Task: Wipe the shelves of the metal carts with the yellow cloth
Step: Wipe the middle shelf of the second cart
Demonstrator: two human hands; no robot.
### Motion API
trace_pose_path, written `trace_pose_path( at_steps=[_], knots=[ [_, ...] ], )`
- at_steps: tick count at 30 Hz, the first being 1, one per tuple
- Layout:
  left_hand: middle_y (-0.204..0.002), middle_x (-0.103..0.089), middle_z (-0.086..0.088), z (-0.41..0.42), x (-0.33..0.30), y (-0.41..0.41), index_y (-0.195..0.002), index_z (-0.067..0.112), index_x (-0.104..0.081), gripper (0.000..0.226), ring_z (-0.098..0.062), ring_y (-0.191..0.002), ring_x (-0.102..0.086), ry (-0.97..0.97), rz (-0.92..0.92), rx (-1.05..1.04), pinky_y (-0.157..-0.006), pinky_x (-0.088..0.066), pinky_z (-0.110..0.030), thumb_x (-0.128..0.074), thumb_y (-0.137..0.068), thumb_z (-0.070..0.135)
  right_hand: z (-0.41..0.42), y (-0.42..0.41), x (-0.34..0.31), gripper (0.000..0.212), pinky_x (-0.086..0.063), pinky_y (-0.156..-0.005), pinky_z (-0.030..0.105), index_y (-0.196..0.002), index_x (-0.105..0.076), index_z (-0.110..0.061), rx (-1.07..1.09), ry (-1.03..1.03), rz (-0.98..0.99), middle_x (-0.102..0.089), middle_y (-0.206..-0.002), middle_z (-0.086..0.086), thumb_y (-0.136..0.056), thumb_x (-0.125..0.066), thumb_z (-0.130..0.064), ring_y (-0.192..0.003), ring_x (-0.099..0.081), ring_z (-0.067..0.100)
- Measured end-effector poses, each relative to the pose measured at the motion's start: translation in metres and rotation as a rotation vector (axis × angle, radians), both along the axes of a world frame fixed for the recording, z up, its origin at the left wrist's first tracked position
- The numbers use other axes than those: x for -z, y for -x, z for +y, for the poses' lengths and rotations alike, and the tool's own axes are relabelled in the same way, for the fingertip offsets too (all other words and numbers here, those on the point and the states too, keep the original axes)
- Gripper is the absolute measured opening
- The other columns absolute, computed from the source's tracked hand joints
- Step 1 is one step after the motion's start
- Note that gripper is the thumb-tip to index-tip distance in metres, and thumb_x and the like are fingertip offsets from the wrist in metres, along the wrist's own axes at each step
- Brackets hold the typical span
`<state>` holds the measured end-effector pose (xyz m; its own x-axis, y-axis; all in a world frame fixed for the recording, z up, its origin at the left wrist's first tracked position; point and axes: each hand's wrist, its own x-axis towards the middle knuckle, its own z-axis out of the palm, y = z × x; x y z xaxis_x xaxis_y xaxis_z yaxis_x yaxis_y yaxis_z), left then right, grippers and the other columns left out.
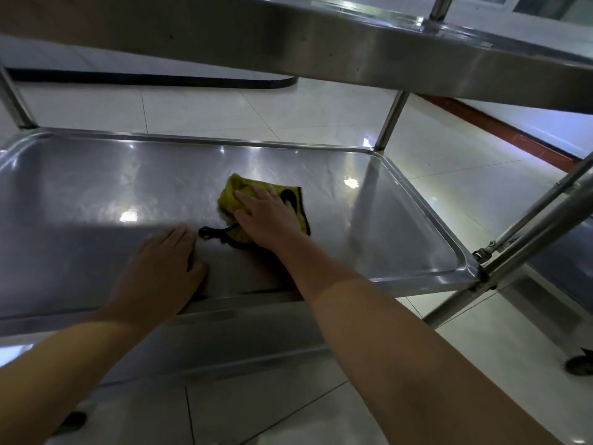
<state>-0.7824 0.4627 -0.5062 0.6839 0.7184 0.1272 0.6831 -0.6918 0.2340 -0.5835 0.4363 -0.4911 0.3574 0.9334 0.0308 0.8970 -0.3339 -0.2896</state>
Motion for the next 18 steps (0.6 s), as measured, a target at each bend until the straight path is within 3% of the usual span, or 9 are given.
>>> trace_pose_path(
  at_steps=[4,6,9,11,14,16,18],
  knots=[
    [-0.153,-0.030,-0.009,0.002,0.003,0.000,-0.145,0.009,-0.033,0.059,-0.023,-0.142,-0.023,-0.010,0.007,0.001,-0.117,-0.011,-0.036,-0.038,-0.096,0.041,-0.025,-0.066,0.006,0.044,-0.024,-0.111,0.050,-0.138,-0.043,-0.036,0.153,-0.046,-0.019,-0.027,-0.155,-0.002,-0.096,-0.035,-0.044,-0.142,-0.023,0.024],
    [-0.149,-0.038,-0.011,0.004,0.007,0.000,-0.141,0.006,-0.040,0.070,-0.026,-0.139,-0.030,-0.030,-0.012,-0.007,-0.116,-0.016,-0.040,-0.028,-0.089,0.051,-0.044,-0.103,0.011,0.051,-0.028,-0.110,0.050,-0.139,-0.040,-0.039,0.205,0.031,-0.081,-0.028,-0.155,-0.003,-0.091,-0.027,-0.053,-0.142,-0.025,0.024],
    [-0.146,-0.041,-0.013,0.005,0.011,-0.001,-0.139,0.005,-0.044,0.083,-0.029,-0.136,-0.035,-0.049,0.003,0.004,-0.114,-0.019,-0.042,-0.016,-0.080,0.056,-0.075,-0.156,0.014,0.057,-0.026,-0.113,0.048,-0.146,-0.032,-0.038,0.326,0.100,-0.122,-0.023,-0.158,-0.001,-0.092,-0.022,-0.052,-0.145,-0.018,0.024],
    [-0.150,-0.037,-0.011,0.004,0.009,-0.003,-0.141,0.006,-0.041,0.079,-0.026,-0.140,-0.030,-0.043,0.009,-0.003,-0.115,-0.014,-0.040,-0.020,-0.082,0.053,-0.102,-0.185,0.010,0.060,-0.023,-0.114,0.050,-0.146,-0.033,-0.036,0.446,0.068,-0.107,-0.022,-0.158,-0.003,-0.091,-0.019,-0.056,-0.146,-0.017,0.023],
    [-0.151,-0.035,-0.010,0.004,0.010,-0.005,-0.143,0.007,-0.040,0.076,-0.025,-0.141,-0.028,-0.044,0.028,-0.006,-0.115,-0.012,-0.038,-0.025,-0.081,0.049,-0.131,-0.216,0.001,0.052,-0.016,-0.114,0.056,-0.147,-0.033,-0.034,0.566,0.115,-0.126,-0.018,-0.159,-0.004,-0.096,-0.025,-0.045,-0.147,-0.010,0.024],
    [-0.142,-0.047,-0.015,0.007,0.014,-0.006,-0.135,0.003,-0.049,0.072,-0.031,-0.134,-0.040,-0.068,0.017,-0.005,-0.112,-0.023,-0.045,-0.031,-0.081,0.046,-0.133,-0.224,-0.005,0.049,-0.011,-0.115,0.054,-0.147,-0.033,-0.033,0.622,0.098,-0.094,-0.018,-0.159,-0.001,-0.099,-0.030,-0.039,-0.147,-0.008,0.028],
    [-0.125,-0.060,-0.020,0.009,0.019,-0.009,-0.122,-0.003,-0.059,0.066,-0.038,-0.117,-0.055,-0.107,0.008,0.005,-0.098,-0.040,-0.052,-0.034,-0.082,0.043,-0.124,-0.227,-0.008,0.047,-0.010,-0.114,0.054,-0.146,-0.034,-0.034,0.661,0.078,-0.076,-0.020,-0.159,0.001,-0.099,-0.032,-0.036,-0.147,-0.008,0.030]
  ],
)
